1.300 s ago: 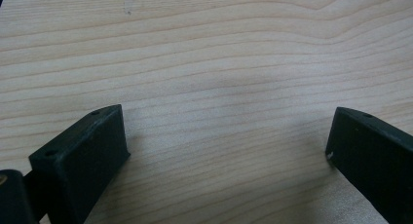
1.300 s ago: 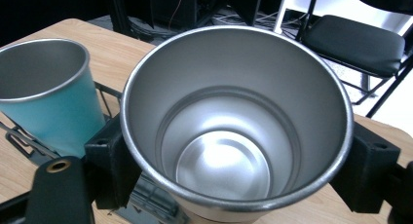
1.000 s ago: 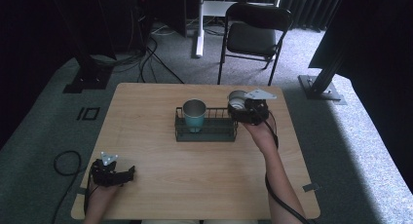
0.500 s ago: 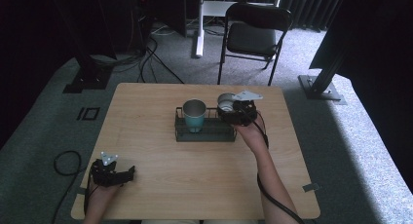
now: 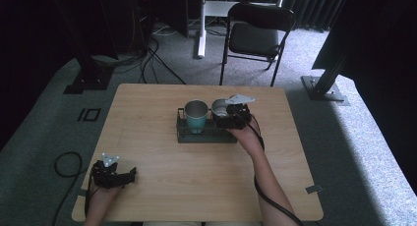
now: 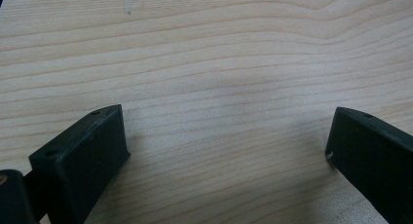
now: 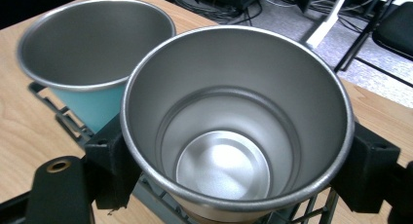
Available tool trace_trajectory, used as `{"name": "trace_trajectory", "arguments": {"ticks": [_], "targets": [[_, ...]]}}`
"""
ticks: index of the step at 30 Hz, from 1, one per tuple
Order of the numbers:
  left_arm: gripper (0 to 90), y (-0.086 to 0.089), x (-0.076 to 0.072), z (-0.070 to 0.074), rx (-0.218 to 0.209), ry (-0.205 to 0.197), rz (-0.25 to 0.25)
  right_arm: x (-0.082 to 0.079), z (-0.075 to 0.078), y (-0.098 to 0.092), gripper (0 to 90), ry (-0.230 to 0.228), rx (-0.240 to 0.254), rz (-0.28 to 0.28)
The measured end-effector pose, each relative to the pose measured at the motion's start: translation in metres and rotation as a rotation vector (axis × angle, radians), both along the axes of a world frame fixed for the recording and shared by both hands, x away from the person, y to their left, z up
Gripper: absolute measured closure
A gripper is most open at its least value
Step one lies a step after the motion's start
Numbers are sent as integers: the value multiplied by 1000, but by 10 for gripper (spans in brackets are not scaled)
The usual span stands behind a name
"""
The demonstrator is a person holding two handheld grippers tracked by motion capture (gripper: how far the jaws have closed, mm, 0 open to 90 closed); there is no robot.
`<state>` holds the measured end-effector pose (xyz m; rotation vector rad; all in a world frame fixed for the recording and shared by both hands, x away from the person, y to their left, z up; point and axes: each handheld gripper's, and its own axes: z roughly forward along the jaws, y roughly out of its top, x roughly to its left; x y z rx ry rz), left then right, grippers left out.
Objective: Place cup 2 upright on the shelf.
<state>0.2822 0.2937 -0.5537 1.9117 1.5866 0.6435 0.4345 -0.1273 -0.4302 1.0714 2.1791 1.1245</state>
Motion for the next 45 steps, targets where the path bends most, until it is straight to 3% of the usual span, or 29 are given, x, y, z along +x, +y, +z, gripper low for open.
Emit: {"name": "trace_trajectory", "arguments": {"ticks": [15,35,45], "targets": [[20,0,0,0,0,0,0,13,-18,10,181,62,-22,-58],[20,0,-1,0,1,2,-12,18,-32,18,181,105,-51,-37],[20,0,-1,0,1,2,-12,17,-37,13,180,97,-14,-44]]}}
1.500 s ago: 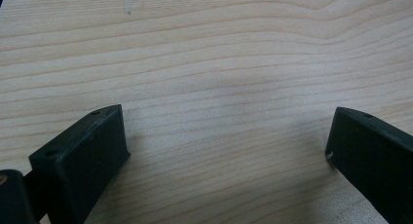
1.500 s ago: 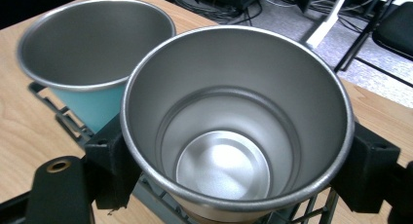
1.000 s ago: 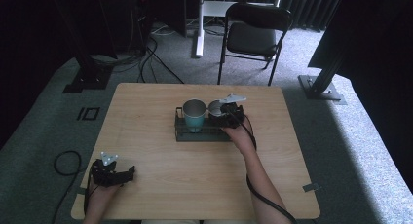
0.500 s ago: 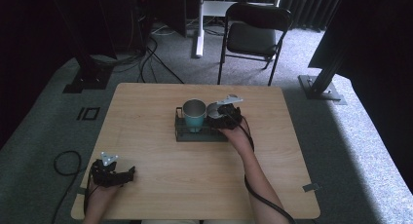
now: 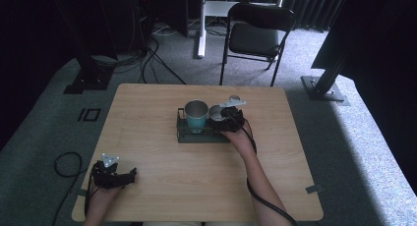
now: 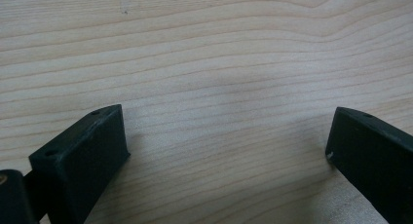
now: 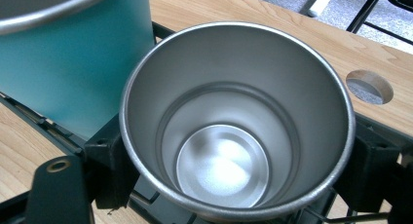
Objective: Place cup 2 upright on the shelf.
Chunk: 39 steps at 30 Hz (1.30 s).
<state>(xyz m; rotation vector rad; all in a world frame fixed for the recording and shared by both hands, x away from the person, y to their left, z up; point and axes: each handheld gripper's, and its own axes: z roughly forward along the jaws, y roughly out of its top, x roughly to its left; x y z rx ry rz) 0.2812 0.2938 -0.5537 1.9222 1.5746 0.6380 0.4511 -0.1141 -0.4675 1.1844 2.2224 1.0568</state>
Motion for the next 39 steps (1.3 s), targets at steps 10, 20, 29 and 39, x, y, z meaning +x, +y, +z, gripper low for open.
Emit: {"name": "trace_trajectory", "arguments": {"ticks": [10,20,29,39], "targets": [[20,0,0,0,-1,0,0,-5,5,-4,107,7,69,4],[20,0,0,0,0,0,0,-14,9,-11,106,-24,54,27],[20,0,0,0,0,0,0,-25,16,-24,107,-107,77,9],[20,0,0,0,0,0,0,-35,15,-36,107,-115,97,18]]}}
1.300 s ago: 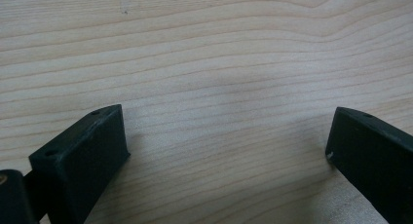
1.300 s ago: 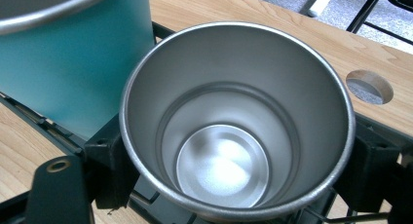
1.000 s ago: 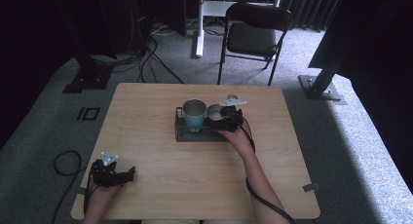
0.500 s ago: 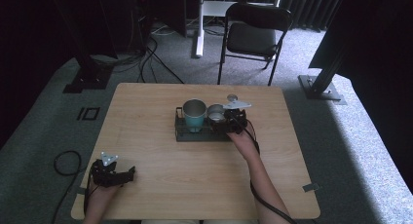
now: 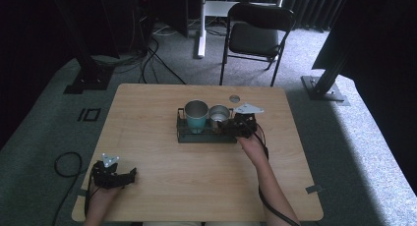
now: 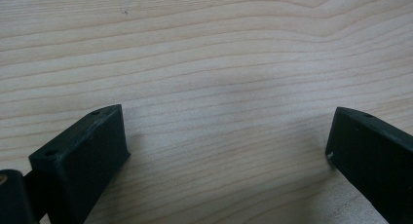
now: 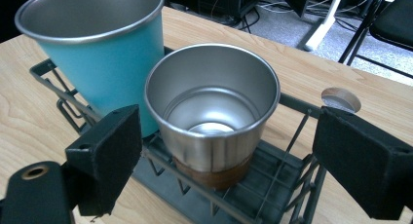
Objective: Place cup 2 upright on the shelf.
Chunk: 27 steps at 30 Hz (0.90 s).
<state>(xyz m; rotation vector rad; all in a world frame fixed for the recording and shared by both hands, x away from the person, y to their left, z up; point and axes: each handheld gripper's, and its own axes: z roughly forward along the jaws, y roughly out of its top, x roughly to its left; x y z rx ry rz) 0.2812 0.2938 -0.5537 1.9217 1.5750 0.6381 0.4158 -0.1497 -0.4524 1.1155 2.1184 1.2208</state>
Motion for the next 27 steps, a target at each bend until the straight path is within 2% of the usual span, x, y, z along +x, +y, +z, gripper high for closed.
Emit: {"name": "trace_trajectory", "arguments": {"ticks": [15,27], "targets": [[20,0,0,0,0,0,0,-20,-3,-17,107,-12,-2,18],[20,0,0,0,0,0,0,-33,-14,-36,107,-3,-11,8]]}}
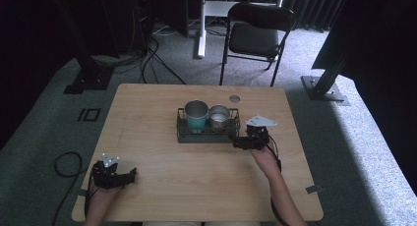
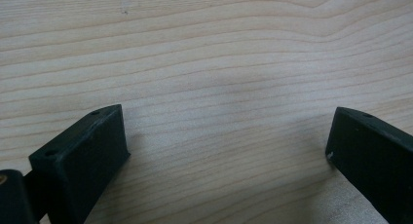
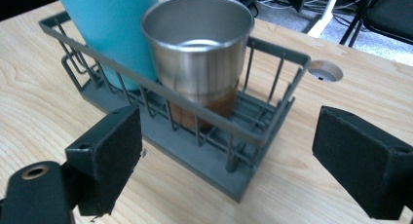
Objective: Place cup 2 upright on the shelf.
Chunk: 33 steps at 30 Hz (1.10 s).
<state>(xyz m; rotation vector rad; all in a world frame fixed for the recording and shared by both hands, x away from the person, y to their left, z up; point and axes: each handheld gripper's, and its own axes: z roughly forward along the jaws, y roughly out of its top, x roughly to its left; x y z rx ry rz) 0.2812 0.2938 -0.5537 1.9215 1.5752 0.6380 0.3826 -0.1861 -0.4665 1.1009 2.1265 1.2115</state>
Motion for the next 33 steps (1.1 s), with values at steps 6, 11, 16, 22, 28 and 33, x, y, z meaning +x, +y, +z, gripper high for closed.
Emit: {"name": "trace_trajectory", "arguments": {"ticks": [6,11,16,22,28,33], "targets": [[20,0,0,0,0,0,0,-7,-5,-10,107,2,5,-13],[20,0,0,0,0,0,0,-10,-11,-17,107,11,5,-19],[20,0,0,0,0,0,0,-17,-22,-26,107,29,7,-33],[20,0,0,0,0,1,0,-22,-33,-36,107,45,5,-48],[20,0,0,0,1,1,-1,-27,-45,-46,107,71,-9,-61],[20,0,0,0,0,1,0,-32,-53,-54,107,91,-22,-67]]}}
